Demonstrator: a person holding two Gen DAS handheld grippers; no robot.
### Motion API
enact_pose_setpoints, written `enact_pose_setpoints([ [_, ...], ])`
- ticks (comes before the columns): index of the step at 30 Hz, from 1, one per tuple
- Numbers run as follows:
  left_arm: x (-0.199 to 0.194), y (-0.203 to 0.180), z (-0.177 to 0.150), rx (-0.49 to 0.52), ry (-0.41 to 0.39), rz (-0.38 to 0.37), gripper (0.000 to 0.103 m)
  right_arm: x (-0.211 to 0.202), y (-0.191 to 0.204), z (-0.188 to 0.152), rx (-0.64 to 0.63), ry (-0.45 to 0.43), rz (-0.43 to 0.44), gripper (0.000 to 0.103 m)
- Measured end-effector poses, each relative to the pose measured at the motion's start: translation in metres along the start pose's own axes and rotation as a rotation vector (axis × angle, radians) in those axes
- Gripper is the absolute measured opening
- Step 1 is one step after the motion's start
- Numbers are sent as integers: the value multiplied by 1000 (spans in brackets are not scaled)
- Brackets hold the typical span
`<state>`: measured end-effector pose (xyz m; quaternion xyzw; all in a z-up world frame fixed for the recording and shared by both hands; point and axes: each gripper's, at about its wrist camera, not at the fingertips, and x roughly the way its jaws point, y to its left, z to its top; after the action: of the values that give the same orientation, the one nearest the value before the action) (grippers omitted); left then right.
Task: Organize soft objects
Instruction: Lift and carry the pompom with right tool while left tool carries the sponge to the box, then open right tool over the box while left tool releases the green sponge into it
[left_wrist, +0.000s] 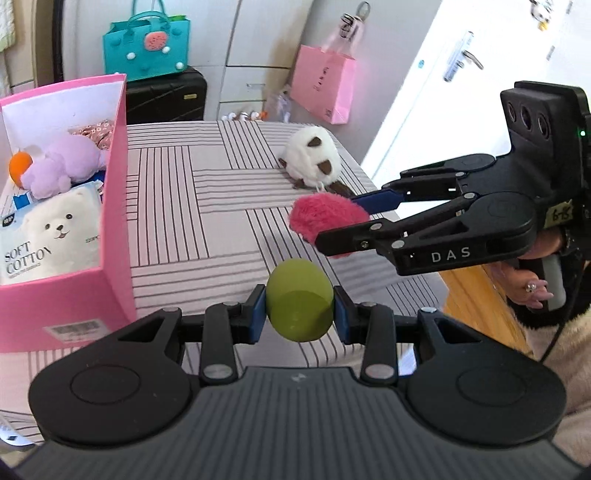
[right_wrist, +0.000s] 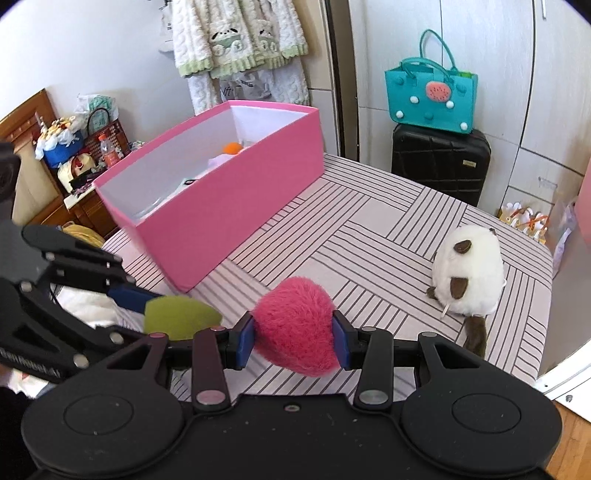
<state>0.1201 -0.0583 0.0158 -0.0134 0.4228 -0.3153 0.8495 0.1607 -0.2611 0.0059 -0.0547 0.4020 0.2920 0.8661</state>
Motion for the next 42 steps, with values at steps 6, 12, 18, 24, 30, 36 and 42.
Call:
enact_pose_setpoints([
  [6,-30,5,0,24,52,-24,36,-19,25,-1,-46,5,12,48],
  [12,-61,9,2,62,61,-7,36,-33,49,5,-96,31,78,48],
  [18,-90,14,4,88,33,24,36,-39,68,16,-107,40,160,48],
  [24,-117,20,6,113,-15,53,36,-38,87,32,-139,25,212,48],
  [30,-137,43,13,93,-81,106,37,-32,98,55,-181,-30,213,48],
  [36,-140,79,27,49,-102,174,37,-10,103,85,-221,-87,202,48],
  [42,-120,122,46,9,-39,257,37,27,105,122,-229,-83,227,48],
])
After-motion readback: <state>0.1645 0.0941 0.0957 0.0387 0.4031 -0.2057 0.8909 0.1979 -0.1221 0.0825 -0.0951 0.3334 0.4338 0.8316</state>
